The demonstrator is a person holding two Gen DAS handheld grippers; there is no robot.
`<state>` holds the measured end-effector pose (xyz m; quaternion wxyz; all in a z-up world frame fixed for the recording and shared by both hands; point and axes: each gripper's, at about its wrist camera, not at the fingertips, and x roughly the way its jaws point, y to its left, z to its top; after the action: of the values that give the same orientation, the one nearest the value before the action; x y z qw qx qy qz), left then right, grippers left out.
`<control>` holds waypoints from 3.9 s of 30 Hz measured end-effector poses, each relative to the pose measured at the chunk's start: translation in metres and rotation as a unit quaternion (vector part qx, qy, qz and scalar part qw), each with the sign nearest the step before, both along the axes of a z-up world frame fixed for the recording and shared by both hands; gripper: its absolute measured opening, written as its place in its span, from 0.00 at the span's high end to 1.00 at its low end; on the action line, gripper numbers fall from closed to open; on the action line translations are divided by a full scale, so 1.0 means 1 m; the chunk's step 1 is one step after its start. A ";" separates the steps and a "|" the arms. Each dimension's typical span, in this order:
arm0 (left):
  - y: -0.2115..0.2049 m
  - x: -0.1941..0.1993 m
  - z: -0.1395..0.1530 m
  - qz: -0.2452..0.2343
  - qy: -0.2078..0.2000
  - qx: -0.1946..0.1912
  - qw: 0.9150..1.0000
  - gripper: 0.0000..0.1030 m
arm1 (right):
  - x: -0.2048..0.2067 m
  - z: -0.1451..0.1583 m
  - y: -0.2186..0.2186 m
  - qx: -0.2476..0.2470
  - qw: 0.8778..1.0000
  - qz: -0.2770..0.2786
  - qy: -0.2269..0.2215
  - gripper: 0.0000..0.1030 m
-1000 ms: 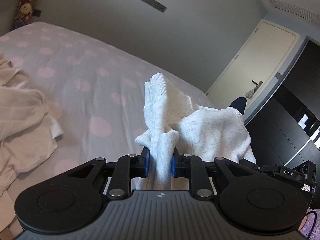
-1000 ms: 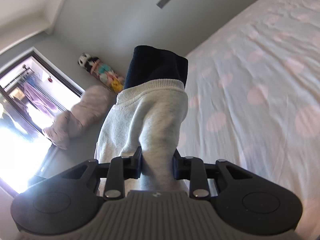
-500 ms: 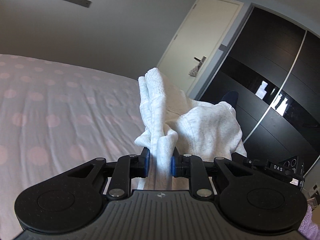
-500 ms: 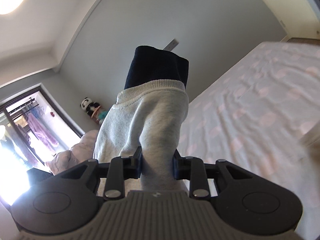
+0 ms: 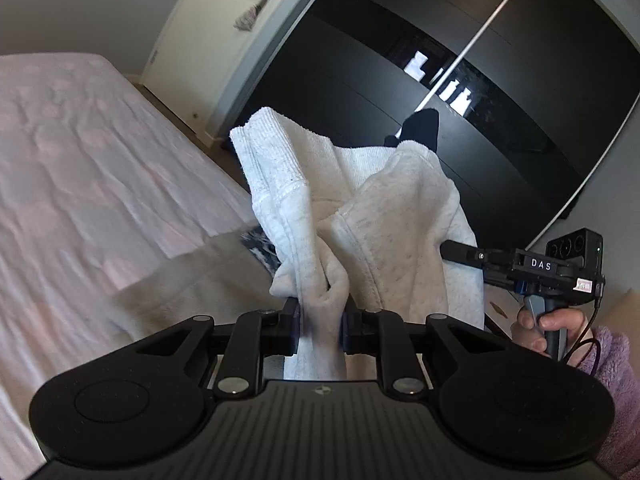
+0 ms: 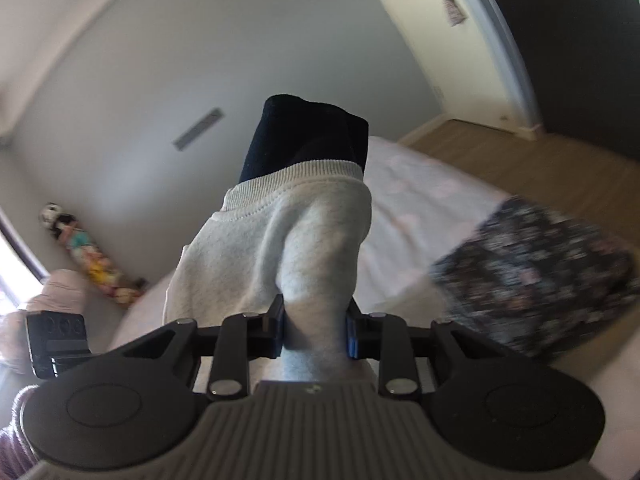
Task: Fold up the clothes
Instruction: 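Lift the folded sweatshirt with both grippers and carry it to the bed's foot, then lower the sweatshirt onto the folded stack and open both grippers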
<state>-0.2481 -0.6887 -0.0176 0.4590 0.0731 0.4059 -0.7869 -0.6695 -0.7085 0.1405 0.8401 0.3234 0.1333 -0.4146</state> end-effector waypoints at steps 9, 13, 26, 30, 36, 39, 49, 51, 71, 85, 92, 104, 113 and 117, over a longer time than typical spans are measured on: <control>-0.093 -0.060 -0.063 -0.027 0.131 0.041 0.990 0.85 | -0.049 0.046 -0.058 -0.016 0.980 -0.035 0.197 0.71; -0.118 -0.073 -0.084 -0.004 0.172 0.048 0.984 0.85 | -0.047 0.057 -0.095 -0.023 0.958 -0.024 0.286 0.71; -0.176 -0.050 -0.143 0.039 0.147 0.103 0.983 0.85 | 0.000 -0.024 -0.192 -0.007 0.915 0.009 0.404 0.70; -0.169 -0.046 -0.153 0.043 0.126 0.120 0.984 0.85 | 0.005 -0.039 -0.200 -0.020 0.906 -0.013 0.422 0.58; -0.151 -0.033 -0.166 0.045 0.129 0.129 0.982 0.85 | -0.026 -0.032 -0.197 -0.043 0.913 -0.118 0.388 0.40; -0.149 -0.035 -0.160 0.043 0.111 0.128 0.985 0.84 | -0.063 -0.034 -0.177 -0.022 0.928 -0.160 0.337 0.37; -0.149 -0.033 -0.148 0.026 0.084 0.120 0.989 0.80 | -0.213 -0.131 -0.080 0.102 0.917 -0.386 0.005 0.33; -0.152 -0.036 -0.146 0.026 0.078 0.119 0.989 0.80 | -0.227 -0.160 -0.065 0.118 0.902 -0.413 -0.051 0.33; -0.189 -0.062 -0.114 0.008 0.014 0.061 0.998 0.86 | -0.198 -0.166 -0.058 0.004 0.903 -0.403 -0.149 0.85; -0.206 -0.079 -0.116 -0.014 -0.015 0.054 0.998 0.86 | -0.175 -0.172 -0.051 0.028 0.882 -0.463 -0.082 0.87; -0.206 -0.069 -0.136 -0.018 -0.011 0.070 0.997 0.85 | -0.173 -0.191 -0.060 0.065 0.888 -0.453 -0.050 0.85; -0.176 -0.049 -0.069 -0.033 -0.075 -0.049 0.995 0.79 | -0.103 -0.142 0.022 -0.070 0.927 -0.364 0.064 0.83; -0.180 -0.092 -0.078 -0.096 -0.175 -0.073 0.977 0.84 | -0.030 -0.168 0.039 -0.066 0.929 -0.347 0.109 0.86; -0.194 -0.096 -0.099 -0.086 -0.208 -0.044 0.973 0.88 | -0.018 -0.185 0.028 -0.038 0.928 -0.356 0.102 0.87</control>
<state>-0.3445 -0.8825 -0.1170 0.4670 0.2497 0.2590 -0.8078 -0.6870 -0.6804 -0.0448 0.6312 0.2733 0.0782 -0.7216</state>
